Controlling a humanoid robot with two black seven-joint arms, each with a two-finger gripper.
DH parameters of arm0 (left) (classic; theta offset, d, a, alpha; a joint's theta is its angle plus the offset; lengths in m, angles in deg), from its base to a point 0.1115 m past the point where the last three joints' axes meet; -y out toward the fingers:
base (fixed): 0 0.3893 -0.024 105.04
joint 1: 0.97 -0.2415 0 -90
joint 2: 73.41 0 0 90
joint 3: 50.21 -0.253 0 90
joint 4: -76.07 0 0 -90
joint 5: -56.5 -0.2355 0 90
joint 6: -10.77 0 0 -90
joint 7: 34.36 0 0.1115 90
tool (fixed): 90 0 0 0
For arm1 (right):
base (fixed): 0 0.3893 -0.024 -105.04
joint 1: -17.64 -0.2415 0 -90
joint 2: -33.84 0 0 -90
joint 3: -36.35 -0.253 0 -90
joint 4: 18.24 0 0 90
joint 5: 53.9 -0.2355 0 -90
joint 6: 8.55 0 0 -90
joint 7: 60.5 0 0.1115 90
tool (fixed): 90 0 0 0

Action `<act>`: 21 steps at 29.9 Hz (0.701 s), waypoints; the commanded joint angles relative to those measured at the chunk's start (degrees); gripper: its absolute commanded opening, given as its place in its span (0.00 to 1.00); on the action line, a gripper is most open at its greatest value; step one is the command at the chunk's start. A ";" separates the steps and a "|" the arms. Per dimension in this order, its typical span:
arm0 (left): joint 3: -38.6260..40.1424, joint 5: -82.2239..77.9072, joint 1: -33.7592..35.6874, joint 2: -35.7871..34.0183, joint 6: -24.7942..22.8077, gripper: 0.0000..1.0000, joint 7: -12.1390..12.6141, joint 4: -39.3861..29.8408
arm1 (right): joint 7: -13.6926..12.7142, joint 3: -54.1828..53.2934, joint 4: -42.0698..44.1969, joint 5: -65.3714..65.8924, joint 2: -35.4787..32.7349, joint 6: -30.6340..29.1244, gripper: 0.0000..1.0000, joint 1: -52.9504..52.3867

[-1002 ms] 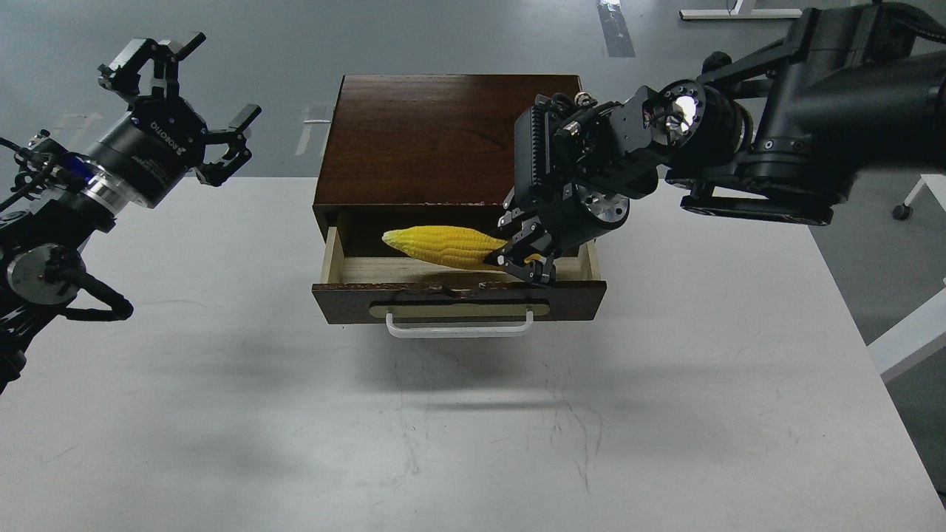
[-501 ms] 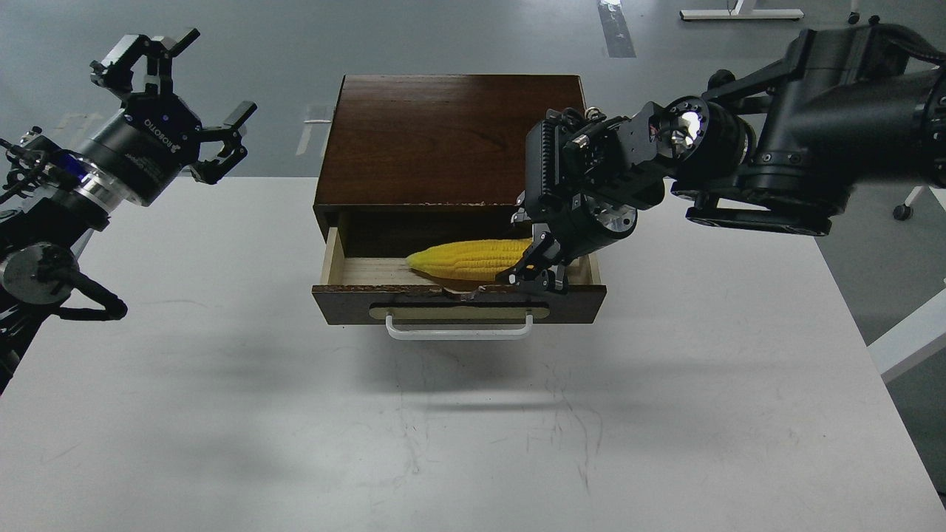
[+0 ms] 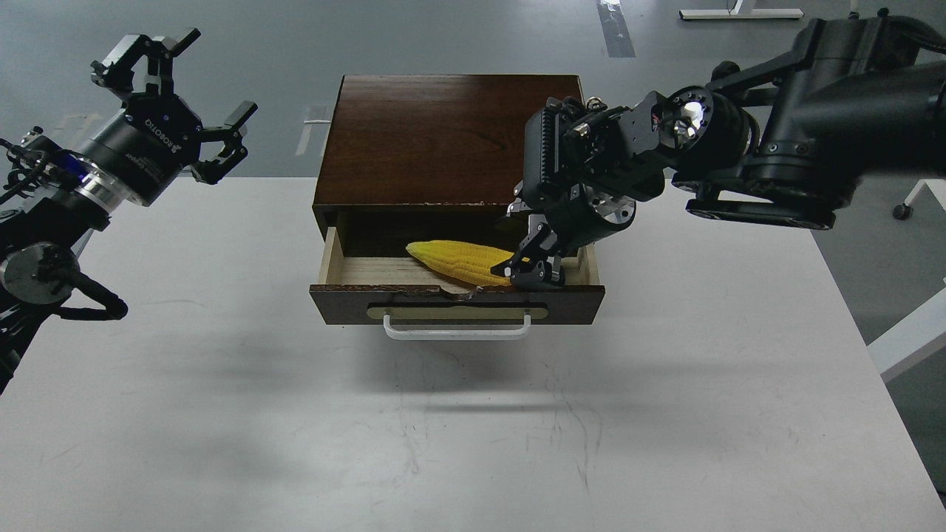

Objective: Put corn in drawer with both arms

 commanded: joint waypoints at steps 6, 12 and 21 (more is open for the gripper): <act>-0.01 0.00 0.00 0.09 0.00 0.99 0.03 0.00 | -0.06 -7.08 -5.87 -15.63 -8.70 -0.61 0.88 -6.22; -0.01 0.00 0.00 0.27 0.00 0.98 0.03 0.00 | -0.06 -12.62 -6.06 -29.80 -16.09 -0.70 0.94 -5.97; -0.01 0.00 0.00 0.71 0.00 0.98 0.03 0.00 | -0.06 -38.62 -5.62 -54.41 -29.72 0.18 0.98 18.79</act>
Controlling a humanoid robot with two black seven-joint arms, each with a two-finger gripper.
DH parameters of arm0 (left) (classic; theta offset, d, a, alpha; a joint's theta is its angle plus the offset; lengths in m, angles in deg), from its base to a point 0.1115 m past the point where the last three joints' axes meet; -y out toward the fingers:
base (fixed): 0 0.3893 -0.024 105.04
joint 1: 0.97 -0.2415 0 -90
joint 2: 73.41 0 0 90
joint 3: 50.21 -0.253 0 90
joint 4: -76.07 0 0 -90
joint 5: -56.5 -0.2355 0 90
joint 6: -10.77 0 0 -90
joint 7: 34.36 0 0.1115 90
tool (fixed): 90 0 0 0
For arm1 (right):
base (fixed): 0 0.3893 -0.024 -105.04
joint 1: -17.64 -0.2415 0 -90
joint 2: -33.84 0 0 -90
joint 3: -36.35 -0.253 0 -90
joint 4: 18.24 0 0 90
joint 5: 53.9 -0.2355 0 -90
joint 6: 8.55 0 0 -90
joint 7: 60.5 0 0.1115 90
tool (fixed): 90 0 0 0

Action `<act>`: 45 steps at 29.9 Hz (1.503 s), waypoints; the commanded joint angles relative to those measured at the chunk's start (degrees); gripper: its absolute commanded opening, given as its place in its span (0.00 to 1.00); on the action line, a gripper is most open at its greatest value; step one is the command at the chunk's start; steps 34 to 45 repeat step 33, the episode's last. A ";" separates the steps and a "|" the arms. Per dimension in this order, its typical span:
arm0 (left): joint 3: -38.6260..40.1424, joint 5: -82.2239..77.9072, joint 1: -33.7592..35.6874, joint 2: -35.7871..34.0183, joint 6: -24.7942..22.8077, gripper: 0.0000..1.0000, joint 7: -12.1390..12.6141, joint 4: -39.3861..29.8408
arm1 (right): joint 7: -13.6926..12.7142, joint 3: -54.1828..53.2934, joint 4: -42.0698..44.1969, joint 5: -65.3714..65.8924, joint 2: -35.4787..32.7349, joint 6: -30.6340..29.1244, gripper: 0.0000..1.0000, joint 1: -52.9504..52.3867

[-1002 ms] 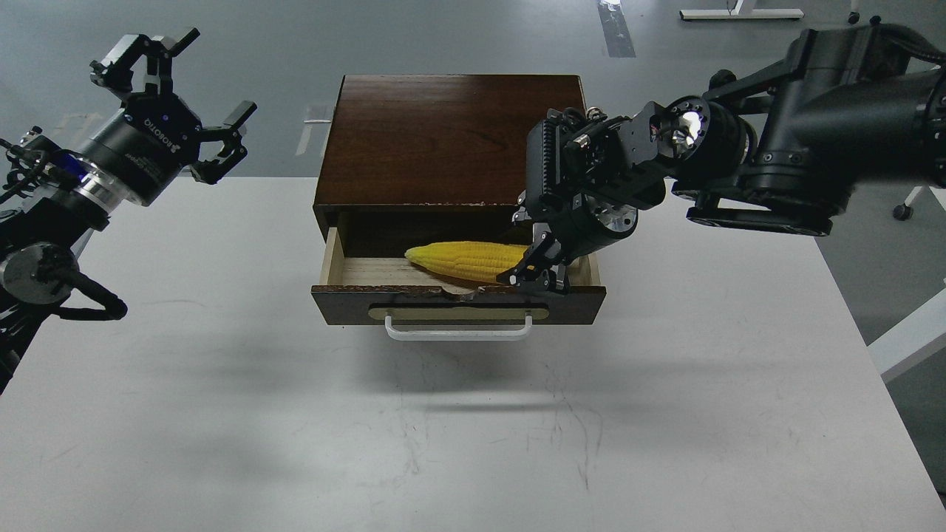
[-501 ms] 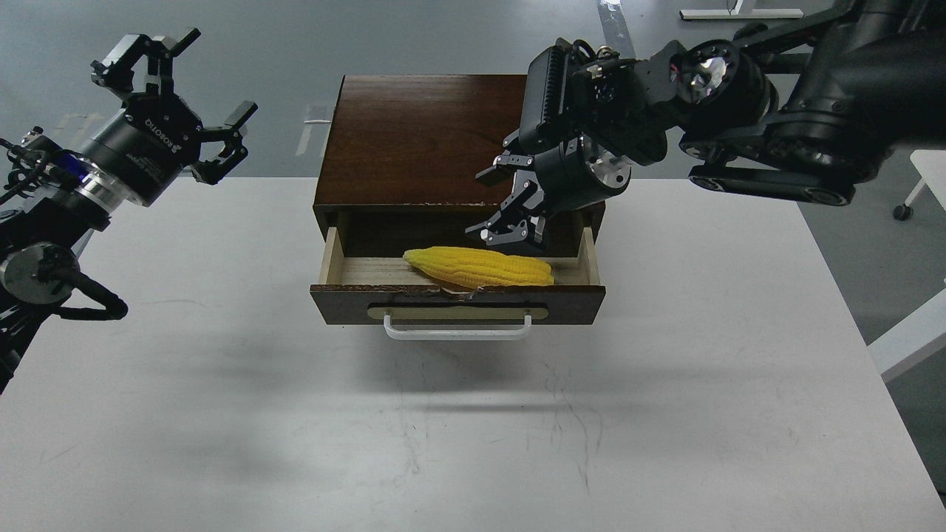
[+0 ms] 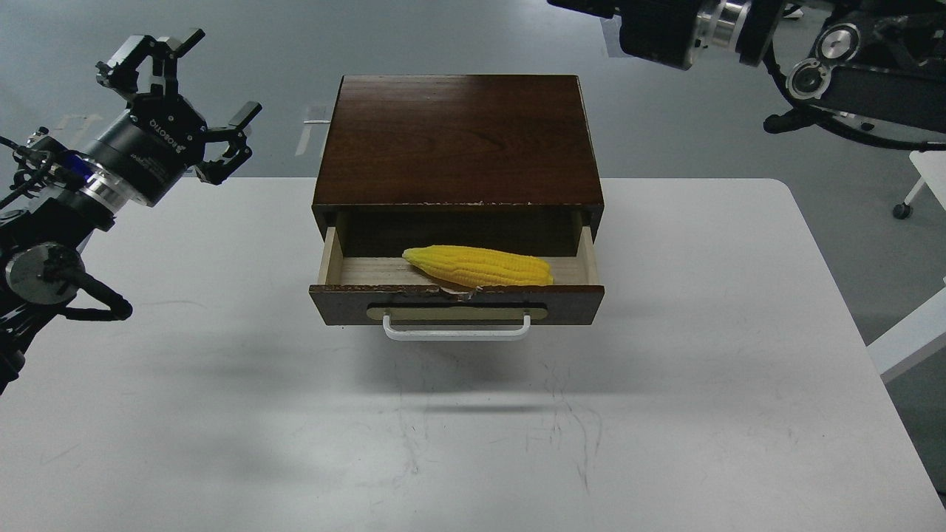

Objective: Put corn in drawer with both arms

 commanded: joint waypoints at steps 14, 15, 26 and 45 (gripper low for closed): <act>-0.04 0.00 -0.61 0.75 0.00 0.98 0.05 0.00 | 0.01 -44.20 4.40 -18.88 -5.43 0.77 1.00 53.59; -0.04 0.00 -0.61 0.75 0.00 0.98 0.05 0.00 | 0.01 -45.08 4.48 -18.88 -5.34 0.77 1.00 54.74; -0.21 -0.17 -1.67 2.33 0.00 0.98 0.14 0.00 | 0.01 -48.08 4.57 -18.79 -2.35 1.04 1.00 63.45; -0.12 -2.11 -2.19 2.86 0.00 0.98 0.23 0.00 | 0.01 -47.99 4.66 -18.71 -1.03 1.30 1.00 64.50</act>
